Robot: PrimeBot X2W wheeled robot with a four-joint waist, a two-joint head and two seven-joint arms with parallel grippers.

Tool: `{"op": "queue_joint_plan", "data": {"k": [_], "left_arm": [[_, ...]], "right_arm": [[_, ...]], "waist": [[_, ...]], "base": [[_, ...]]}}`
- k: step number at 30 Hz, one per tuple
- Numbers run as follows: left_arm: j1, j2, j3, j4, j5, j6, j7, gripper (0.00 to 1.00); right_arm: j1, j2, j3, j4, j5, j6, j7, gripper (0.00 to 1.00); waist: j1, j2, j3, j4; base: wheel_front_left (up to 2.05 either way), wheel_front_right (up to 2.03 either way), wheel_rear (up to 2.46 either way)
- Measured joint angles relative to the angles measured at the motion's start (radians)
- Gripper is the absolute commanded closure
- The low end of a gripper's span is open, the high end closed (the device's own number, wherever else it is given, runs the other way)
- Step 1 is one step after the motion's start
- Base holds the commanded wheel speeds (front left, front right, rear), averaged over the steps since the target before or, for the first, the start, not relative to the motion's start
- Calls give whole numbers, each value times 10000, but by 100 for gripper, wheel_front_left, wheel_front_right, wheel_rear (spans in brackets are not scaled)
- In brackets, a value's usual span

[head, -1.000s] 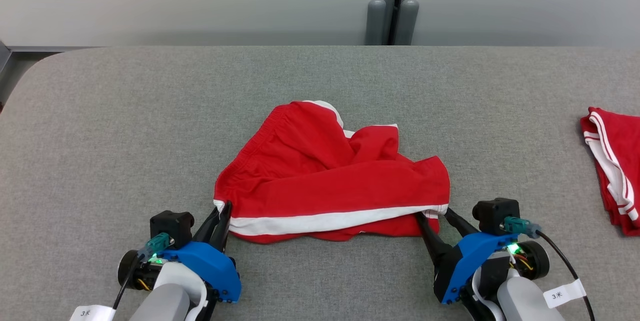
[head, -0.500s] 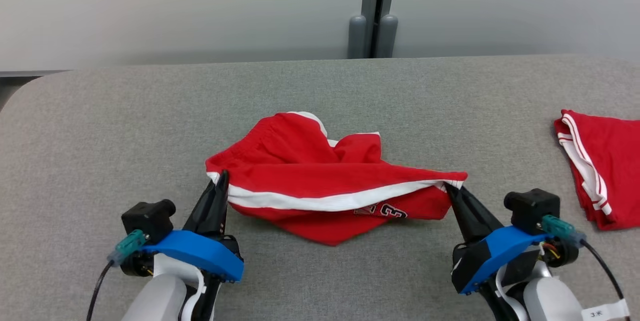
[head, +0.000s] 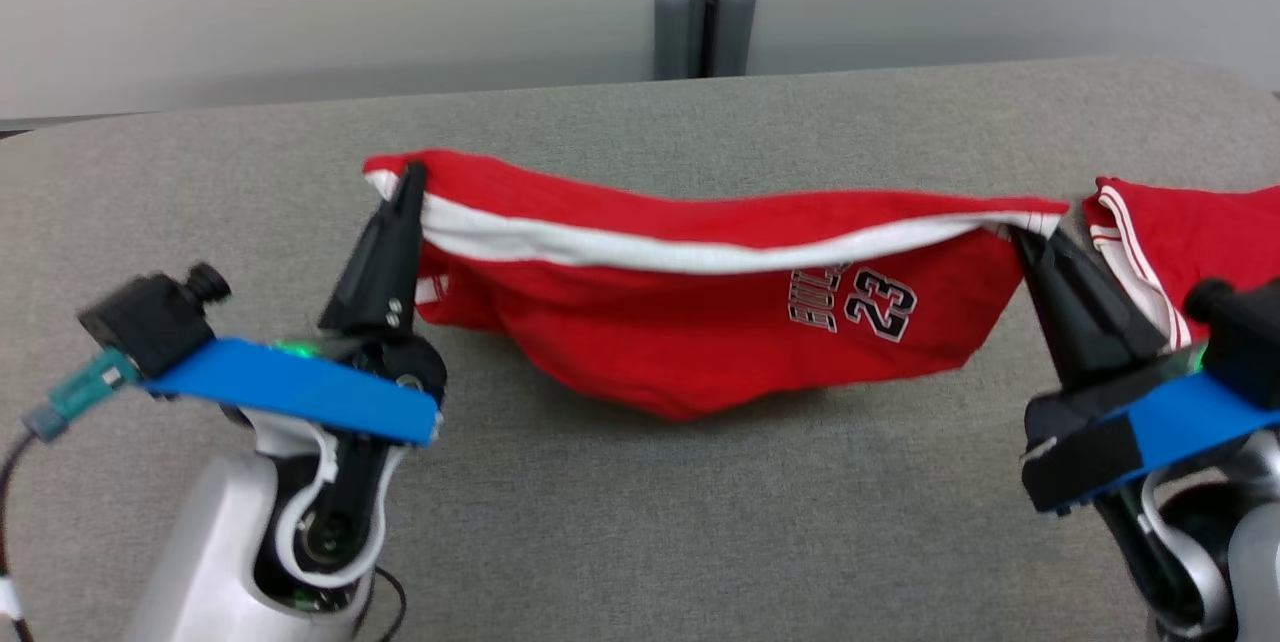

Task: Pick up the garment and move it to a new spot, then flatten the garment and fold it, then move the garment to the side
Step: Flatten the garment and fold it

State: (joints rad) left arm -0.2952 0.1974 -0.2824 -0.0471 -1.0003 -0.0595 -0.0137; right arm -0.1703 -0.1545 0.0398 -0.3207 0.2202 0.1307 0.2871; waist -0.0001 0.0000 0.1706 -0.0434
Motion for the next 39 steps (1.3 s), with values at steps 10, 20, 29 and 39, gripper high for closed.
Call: {"op": "queue_joint_plan", "data": {"k": [10,20,29,39], "left_arm": [[-4036,320,1379,1070,-723,1373,1174,100],[-8026,295,1814,3302,291,1198,-642,100],[-8243,-267,2173,4658,259,36,-2180,100],[-3992,-1039,1666,5835,986,-619,-2462,100]], "right_arm": [[-5283,-959,1099,3145,849,2,-372,100],[-9921,-721,1484,6623,209,15,-3248,100],[-10442,-675,1868,8178,-771,25,-5016,100],[-7140,-1975,4784,8569,1331,8,-3720,100]], "waist": [[3,0,2053,-758],[4,0,3191,-763],[2,0,2906,-772],[0,0,2100,-354]], "base": [[0,0,0],[0,0,0],[0,0,0],[0,0,0]]}}
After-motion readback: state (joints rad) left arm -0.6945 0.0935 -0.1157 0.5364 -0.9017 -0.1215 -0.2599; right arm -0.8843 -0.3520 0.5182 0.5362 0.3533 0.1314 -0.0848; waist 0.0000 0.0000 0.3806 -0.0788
